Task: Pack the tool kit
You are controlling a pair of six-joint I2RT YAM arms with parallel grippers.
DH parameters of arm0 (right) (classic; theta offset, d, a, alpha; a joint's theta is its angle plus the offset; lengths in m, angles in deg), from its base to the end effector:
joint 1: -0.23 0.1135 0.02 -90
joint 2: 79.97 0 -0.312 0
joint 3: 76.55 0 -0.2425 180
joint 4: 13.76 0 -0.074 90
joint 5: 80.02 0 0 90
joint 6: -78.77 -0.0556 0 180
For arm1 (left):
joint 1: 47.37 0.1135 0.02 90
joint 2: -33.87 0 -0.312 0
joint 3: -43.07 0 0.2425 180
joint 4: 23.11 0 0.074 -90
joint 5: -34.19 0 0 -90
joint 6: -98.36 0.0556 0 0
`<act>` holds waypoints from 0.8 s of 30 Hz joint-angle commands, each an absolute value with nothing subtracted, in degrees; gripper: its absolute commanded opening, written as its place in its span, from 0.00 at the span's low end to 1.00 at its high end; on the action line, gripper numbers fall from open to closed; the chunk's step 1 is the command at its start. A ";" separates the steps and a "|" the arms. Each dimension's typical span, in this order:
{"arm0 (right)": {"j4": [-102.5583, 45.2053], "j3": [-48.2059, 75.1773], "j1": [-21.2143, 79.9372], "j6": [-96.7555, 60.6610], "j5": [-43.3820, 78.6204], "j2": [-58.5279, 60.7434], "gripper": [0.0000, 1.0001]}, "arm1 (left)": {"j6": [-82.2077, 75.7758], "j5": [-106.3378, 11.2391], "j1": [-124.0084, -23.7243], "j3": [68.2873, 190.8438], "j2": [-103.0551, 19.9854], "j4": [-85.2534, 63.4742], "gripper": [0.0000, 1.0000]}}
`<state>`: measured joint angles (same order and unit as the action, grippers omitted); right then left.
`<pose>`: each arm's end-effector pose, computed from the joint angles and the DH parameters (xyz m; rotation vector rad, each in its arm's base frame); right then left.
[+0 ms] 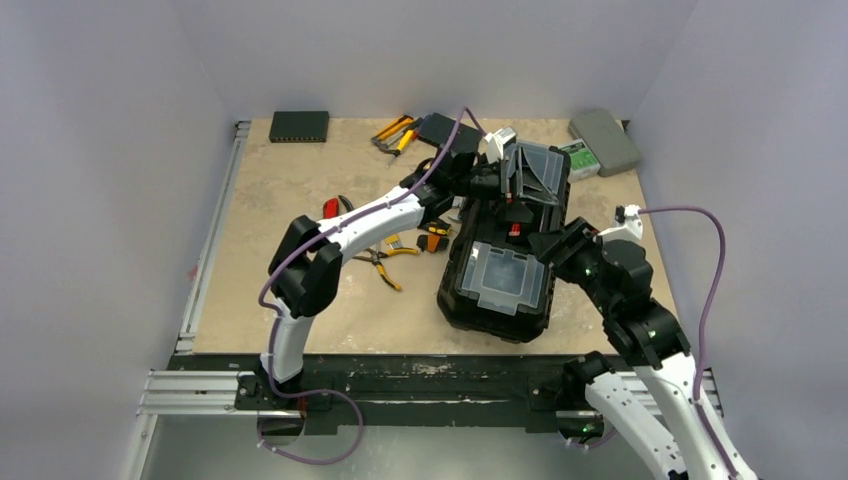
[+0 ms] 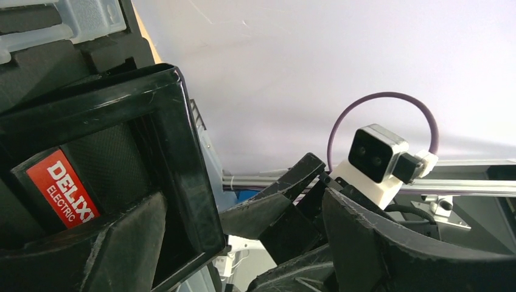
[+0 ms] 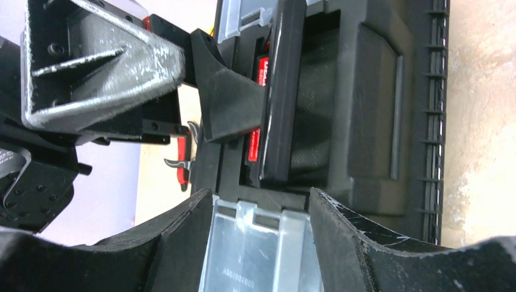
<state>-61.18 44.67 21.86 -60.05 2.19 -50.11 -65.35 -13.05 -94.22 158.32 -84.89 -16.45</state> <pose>0.0810 0.0240 0.3451 0.5517 1.8742 0.7017 0.3316 -0.4090 0.3519 0.1873 2.2763 -1.9983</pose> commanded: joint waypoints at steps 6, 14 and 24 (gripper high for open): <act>-53.76 40.18 21.75 -56.24 0.33 -38.97 0.55 | -61.49 -11.07 -94.76 153.25 -88.92 -23.83 0.88; -50.68 39.90 21.74 -56.74 2.14 -33.54 0.31 | -59.60 -11.13 -94.41 151.93 -85.83 -22.71 0.88; -50.22 37.61 21.73 -55.02 2.15 -30.74 0.00 | -40.74 -17.21 -90.52 156.08 -75.71 2.76 0.94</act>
